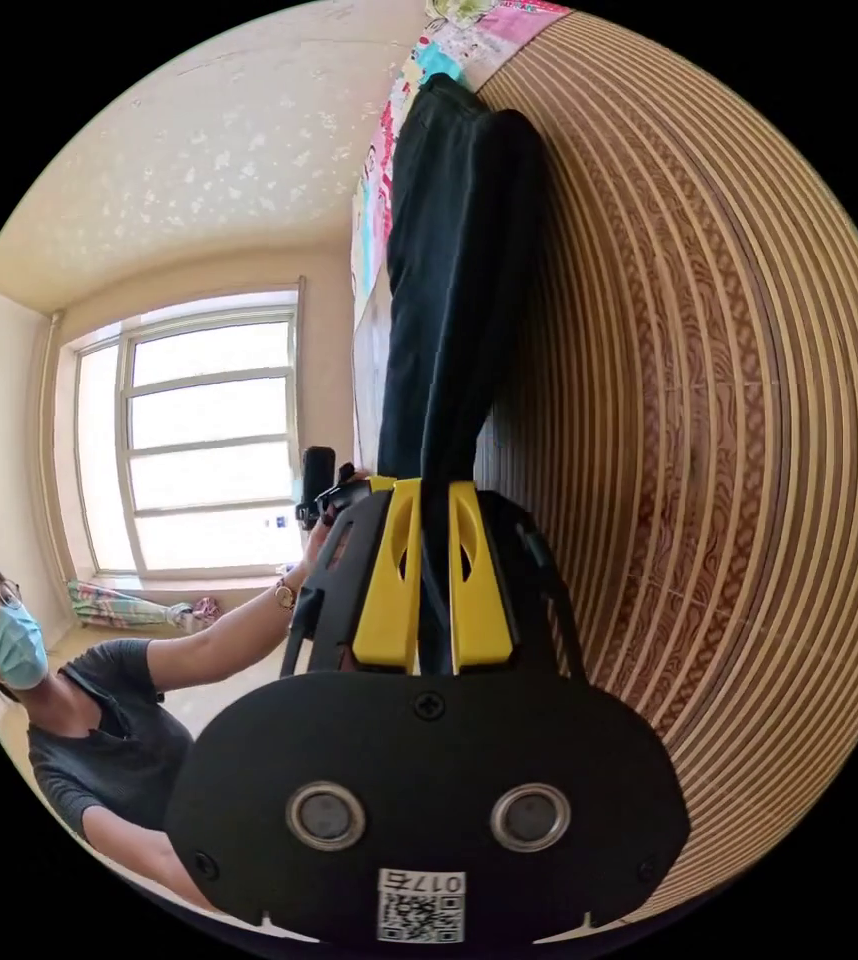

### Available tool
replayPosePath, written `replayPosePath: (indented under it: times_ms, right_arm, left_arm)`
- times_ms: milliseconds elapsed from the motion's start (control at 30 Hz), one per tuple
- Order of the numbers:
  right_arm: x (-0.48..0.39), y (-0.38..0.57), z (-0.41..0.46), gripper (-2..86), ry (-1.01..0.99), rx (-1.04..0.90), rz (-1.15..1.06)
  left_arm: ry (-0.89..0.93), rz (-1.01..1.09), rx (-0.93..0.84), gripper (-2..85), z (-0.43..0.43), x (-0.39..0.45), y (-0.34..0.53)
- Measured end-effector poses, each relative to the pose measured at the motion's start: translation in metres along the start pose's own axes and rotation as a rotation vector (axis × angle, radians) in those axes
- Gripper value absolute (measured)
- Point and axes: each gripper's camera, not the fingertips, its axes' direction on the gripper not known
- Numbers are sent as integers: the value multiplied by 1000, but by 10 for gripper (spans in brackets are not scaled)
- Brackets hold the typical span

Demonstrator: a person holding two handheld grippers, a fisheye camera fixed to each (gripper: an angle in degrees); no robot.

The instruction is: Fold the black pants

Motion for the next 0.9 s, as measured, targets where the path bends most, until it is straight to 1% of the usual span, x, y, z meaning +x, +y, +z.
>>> replayPosePath:
  times_ms: [33,100,167,200,267,300,367,400,467,500,567,633,733,800,900]
  right_arm:
    - [-15,14,-5,35,-50,15,-43]
    - [-45,41,-14,27,-86,23,-112]
    - [-85,75,-22,21,-82,23,-204]
    - [-111,98,-26,18,-78,18,-250]
    - [-150,132,-29,15,-75,1,-319]
    - [-173,154,-31,13,-75,-9,-359]
    - [-206,182,-36,12,-100,-16,-410]
    - [-227,196,-40,11,-125,-18,-447]
    - [-259,211,-47,9,-160,-18,-512]
    - [-283,218,-54,9,-168,-14,-566]
    - [-321,225,-64,8,-154,-2,-674]
    - [-369,228,-78,8,-124,45,-825]
    - [-402,214,-88,8,-37,121,-925]
    - [-400,193,-86,8,45,161,-918]
    - [-357,132,-67,8,171,168,-774]
  left_arm:
    - [40,45,15,50,-8,12,16]
    - [133,114,33,49,-22,32,46]
    - [244,215,36,49,-42,65,98]
    - [268,239,32,49,-46,74,113]
    - [321,317,21,47,-64,111,177]
    - [330,334,22,47,-69,121,194]
    - [331,396,40,45,-90,165,255]
    - [326,415,44,45,-95,178,269]
    - [302,516,60,45,-117,235,316]
    - [296,544,63,45,-122,249,325]
    - [276,680,71,45,-142,310,352]
    - [261,790,100,47,-156,353,363]
    - [230,950,163,47,-172,413,366]
    - [193,962,184,48,-172,433,351]
    - [100,825,193,48,-153,427,296]
